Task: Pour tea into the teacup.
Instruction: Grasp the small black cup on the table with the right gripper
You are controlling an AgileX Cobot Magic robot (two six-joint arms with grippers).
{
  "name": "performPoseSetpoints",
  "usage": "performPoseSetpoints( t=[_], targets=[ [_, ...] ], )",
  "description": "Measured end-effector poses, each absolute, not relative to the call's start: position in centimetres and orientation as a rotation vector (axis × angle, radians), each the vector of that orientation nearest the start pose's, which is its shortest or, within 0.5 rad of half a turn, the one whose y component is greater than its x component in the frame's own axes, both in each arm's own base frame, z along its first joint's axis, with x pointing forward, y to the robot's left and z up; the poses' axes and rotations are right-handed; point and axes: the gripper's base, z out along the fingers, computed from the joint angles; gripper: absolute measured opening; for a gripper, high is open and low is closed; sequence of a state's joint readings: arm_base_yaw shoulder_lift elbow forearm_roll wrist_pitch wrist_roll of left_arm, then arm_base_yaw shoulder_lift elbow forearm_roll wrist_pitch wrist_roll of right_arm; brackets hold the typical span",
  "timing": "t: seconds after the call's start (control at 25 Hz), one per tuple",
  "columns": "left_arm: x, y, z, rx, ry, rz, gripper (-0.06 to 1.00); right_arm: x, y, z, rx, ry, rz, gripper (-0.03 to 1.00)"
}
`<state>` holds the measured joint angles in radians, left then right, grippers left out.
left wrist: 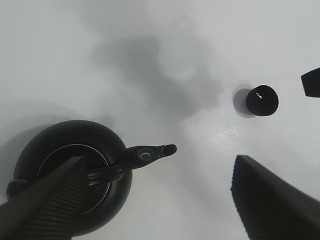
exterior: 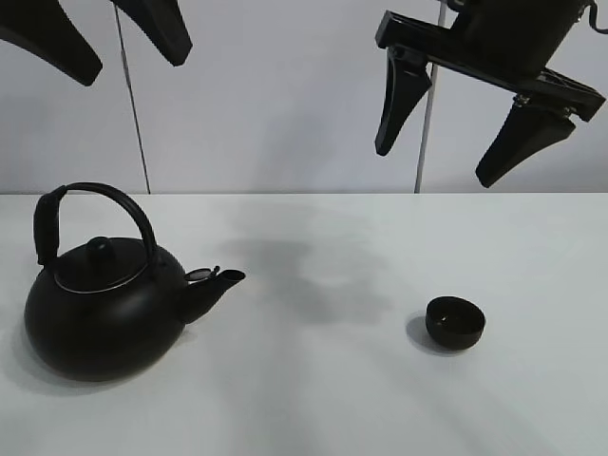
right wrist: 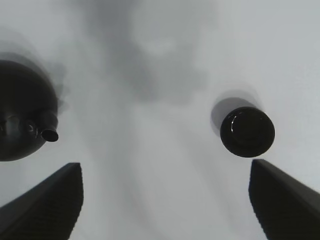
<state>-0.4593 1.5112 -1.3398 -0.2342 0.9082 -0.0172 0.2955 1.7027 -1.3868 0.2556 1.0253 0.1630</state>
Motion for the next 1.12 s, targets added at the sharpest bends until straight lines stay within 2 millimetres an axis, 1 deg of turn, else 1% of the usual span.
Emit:
performPoseSetpoints(
  t=[0.08, 0.2, 0.36, 0.44, 0.56, 0.68, 0.76, 0.92, 1.0, 1.12],
  targets=[
    [28.2, -15.8, 33.4, 0.455, 2.555, -0.47, 0.57, 33.2, 12.1, 27.8, -0.108, 2.855, 0.422, 0.62],
    [28.2, -15.8, 33.4, 0.455, 2.555, -0.47, 0.57, 33.0, 11.9, 27.7, -0.258, 2.866, 0.367, 0.62],
    [28.2, -15.8, 33.4, 0.455, 2.555, -0.47, 0.57, 32.7, 11.1, 27.4, -0.463, 2.89, 0.217, 0.62],
    [28.2, -15.8, 33.4, 0.455, 2.555, -0.47, 0.57, 32.7, 10.6, 27.3, -0.517, 2.895, 0.131, 0.62],
    [28.2, -15.8, 33.4, 0.455, 2.555, -0.47, 0.57, 32.7, 10.0, 26.5, -0.542, 2.883, 0.034, 0.62],
    [28.2, -15.8, 33.4, 0.455, 2.555, -0.47, 0.57, 32.5, 9.7, 24.5, -0.537, 2.866, 0.008, 0.62],
    [28.2, -15.8, 33.4, 0.455, 2.555, -0.47, 0.57, 32.0, 9.5, 22.9, -0.525, 2.875, 0.001, 0.62],
    [28.2, -15.8, 33.4, 0.456, 2.554, -0.47, 0.57, 31.2, 9.3, 20.5, -0.519, 2.859, 0.009, 0.62],
    [28.2, -15.8, 33.4, 0.456, 2.554, -0.47, 0.57, 31.1, 9.3, 19.9, -0.516, 2.837, 0.014, 0.62],
    [28.2, -15.8, 33.4, 0.456, 2.554, -0.47, 0.57, 31.3, 9.3, 19.6, -0.509, 2.801, 0.021, 0.62]
  ],
)
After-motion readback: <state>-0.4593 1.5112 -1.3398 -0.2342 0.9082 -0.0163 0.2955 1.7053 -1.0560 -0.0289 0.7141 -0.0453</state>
